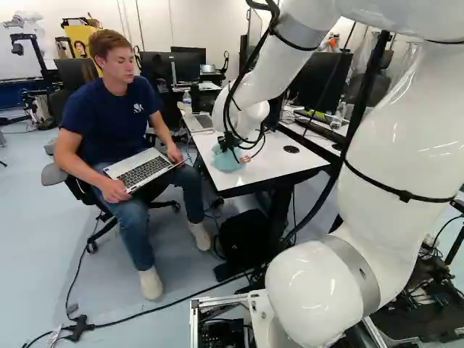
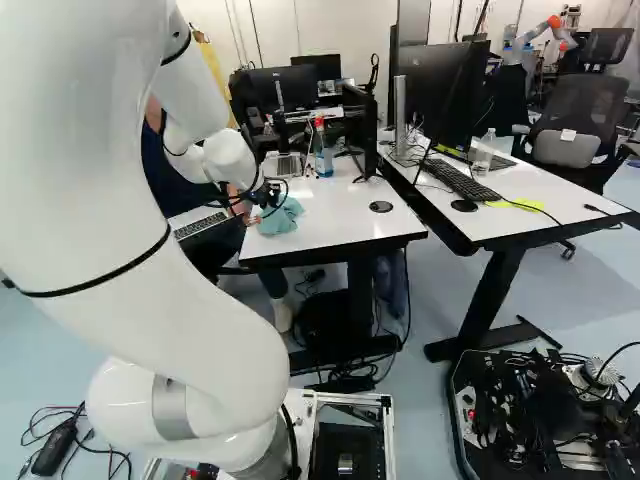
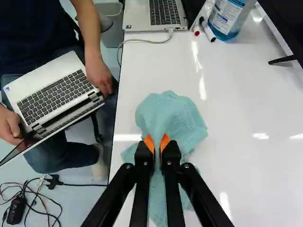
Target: Clean the table with the green towel
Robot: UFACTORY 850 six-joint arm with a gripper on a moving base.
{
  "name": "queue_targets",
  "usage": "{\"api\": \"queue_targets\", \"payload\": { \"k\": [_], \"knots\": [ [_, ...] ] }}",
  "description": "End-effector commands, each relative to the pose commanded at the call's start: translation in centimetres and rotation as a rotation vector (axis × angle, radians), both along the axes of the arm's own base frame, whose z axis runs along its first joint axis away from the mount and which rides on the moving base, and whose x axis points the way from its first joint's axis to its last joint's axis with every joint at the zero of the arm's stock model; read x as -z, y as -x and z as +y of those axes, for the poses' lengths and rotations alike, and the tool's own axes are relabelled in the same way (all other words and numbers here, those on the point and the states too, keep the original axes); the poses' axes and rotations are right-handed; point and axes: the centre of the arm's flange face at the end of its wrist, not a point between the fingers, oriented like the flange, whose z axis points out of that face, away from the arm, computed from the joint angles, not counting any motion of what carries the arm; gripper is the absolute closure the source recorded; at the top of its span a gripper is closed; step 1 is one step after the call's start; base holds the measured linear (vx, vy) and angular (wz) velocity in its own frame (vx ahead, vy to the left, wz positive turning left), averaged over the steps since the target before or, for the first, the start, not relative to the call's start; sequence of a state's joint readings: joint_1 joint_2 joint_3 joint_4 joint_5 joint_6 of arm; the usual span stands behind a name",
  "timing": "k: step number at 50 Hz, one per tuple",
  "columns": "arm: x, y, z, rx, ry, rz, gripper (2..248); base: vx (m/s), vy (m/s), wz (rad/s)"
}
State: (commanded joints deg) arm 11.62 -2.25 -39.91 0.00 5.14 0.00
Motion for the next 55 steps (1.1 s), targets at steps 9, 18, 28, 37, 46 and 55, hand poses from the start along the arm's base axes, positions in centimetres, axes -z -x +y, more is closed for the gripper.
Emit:
{"api": "queue_targets", "payload": {
  "k": [9, 18, 28, 37, 46, 55],
  "knots": [
    [0.00, 0.00, 0.12, -0.003, 0.000, 0.000, 215, 0.000, 0.000, 0.000],
    [0.00, 0.00, 0.12, -0.003, 0.000, 0.000, 215, 0.000, 0.000, 0.000],
    [0.00, 0.00, 0.12, -0.003, 0.000, 0.000, 215, 0.000, 0.000, 0.000],
    [0.00, 0.00, 0.12, -0.003, 0.000, 0.000, 215, 0.000, 0.000, 0.000],
    [0.05, 0.06, 0.11, -0.003, 0.002, 0.008, 215, 0.000, 0.000, 0.000],
    [0.14, 0.15, 0.09, -0.003, 0.005, 0.023, 215, 0.000, 0.000, 0.000]
  ]
}}
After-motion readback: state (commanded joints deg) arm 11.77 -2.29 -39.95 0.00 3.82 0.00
